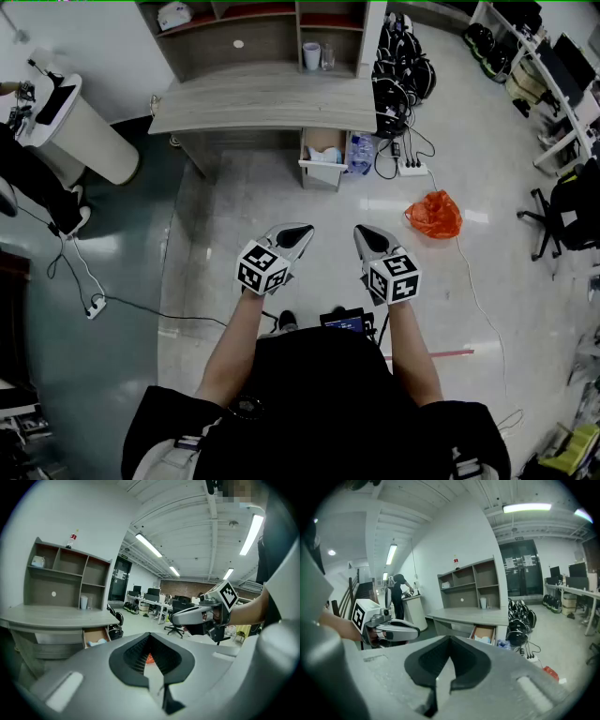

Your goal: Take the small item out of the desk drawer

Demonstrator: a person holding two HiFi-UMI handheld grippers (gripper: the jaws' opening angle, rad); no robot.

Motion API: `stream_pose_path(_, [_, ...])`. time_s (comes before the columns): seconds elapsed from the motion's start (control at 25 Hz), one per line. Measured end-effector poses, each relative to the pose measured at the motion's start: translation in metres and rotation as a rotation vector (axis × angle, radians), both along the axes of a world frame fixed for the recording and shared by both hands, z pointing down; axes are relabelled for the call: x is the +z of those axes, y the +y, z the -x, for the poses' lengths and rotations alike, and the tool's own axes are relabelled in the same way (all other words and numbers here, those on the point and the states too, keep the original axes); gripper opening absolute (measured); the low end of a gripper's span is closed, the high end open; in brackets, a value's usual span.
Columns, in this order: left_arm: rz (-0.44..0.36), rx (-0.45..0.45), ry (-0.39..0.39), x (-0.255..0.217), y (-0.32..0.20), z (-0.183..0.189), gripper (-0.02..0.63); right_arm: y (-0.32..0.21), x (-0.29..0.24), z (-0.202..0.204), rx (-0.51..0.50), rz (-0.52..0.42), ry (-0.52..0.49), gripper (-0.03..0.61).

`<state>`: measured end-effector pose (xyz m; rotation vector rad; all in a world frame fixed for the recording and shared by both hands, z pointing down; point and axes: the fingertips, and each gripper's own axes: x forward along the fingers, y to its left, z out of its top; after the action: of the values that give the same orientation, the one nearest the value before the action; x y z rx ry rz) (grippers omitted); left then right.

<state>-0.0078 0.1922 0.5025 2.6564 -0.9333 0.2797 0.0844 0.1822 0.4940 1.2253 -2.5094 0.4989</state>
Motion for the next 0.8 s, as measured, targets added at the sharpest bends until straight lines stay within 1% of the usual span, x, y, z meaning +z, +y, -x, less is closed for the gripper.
stream_pose_path(0.24, [0.007, 0.021, 0.011, 0.0012, 0.0059, -0.0062, 0.0, 0.003, 0.0031, -0.0017, -0.012, 0.007, 0.011, 0.0])
stream_pose_path(0.4, [0.013, 0.008, -0.009, 0.005, 0.005, -0.006, 0.0, 0.0049, 0.0038, -0.0015, -0.022, 0.019, -0.006, 0.001])
stream_pose_path(0.6, [0.024, 0.004, -0.014, 0.0064, 0.0068, -0.0062, 0.0, 0.0077, 0.0043, -0.0013, -0.031, 0.029, -0.033, 0.002])
stream_pose_path(0.8, [0.029, 0.006, -0.043, 0.0097, 0.0111, -0.0117, 0.0, 0.0102, 0.005, -0.0071, -0.034, 0.035, -0.041, 0.002])
